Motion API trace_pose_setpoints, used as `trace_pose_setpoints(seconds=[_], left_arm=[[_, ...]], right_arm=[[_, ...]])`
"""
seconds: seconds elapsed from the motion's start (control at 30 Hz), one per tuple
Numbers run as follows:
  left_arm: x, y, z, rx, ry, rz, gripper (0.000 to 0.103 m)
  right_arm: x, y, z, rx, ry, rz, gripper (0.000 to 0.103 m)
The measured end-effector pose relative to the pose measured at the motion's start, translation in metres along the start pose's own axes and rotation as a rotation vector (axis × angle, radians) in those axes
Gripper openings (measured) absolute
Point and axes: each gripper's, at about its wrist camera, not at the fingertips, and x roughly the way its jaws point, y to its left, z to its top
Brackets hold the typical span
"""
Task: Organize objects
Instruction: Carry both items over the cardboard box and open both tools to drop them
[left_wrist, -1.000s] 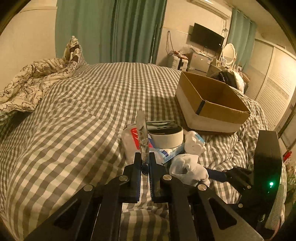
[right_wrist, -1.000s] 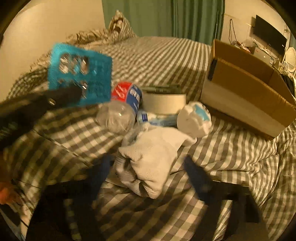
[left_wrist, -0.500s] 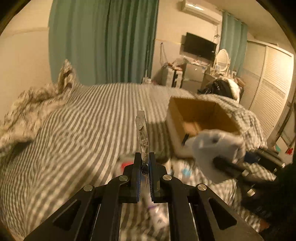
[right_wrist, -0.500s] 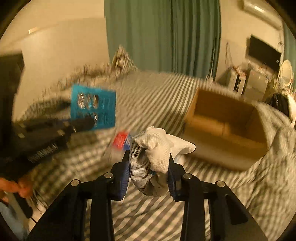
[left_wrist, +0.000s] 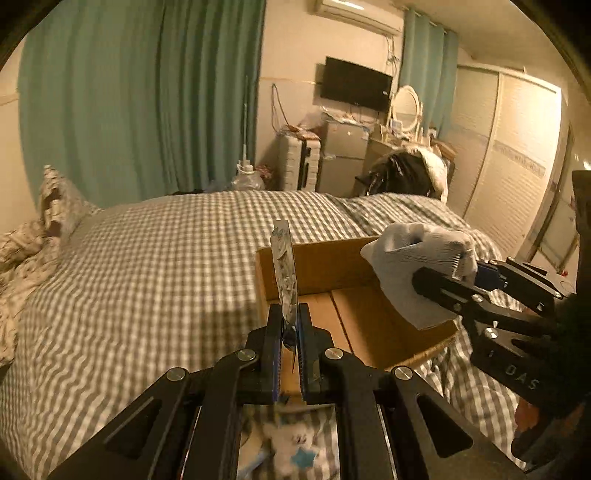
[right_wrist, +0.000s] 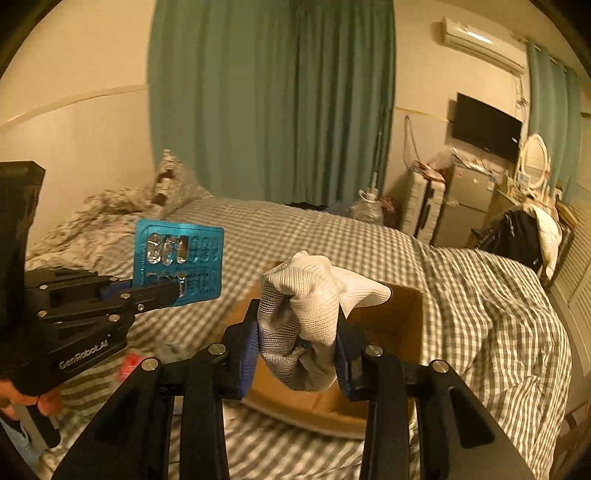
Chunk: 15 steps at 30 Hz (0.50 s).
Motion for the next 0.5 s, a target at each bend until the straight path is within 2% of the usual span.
trace_pose_setpoints(seconds=[0.27, 0.4, 0.5], left_arm=[[0.068, -0.017, -0.002, 0.031, 0.076, 0.002, 0.007], [0.086, -0.019, -0.006, 0.035, 0.096, 0.007, 0.008], [0.088, -0.019, -0.007, 0.022, 0.108, -0.005, 0.015]], right_arm=[[0.048, -0.043, -0.017, 0.045, 0.054, -0.017, 0.035], [0.058, -0.051, -0.025, 0.068, 0.066, -0.019, 0.039], [0.055, -0.057, -0.025, 0.089, 0.051, -0.032, 0.049]])
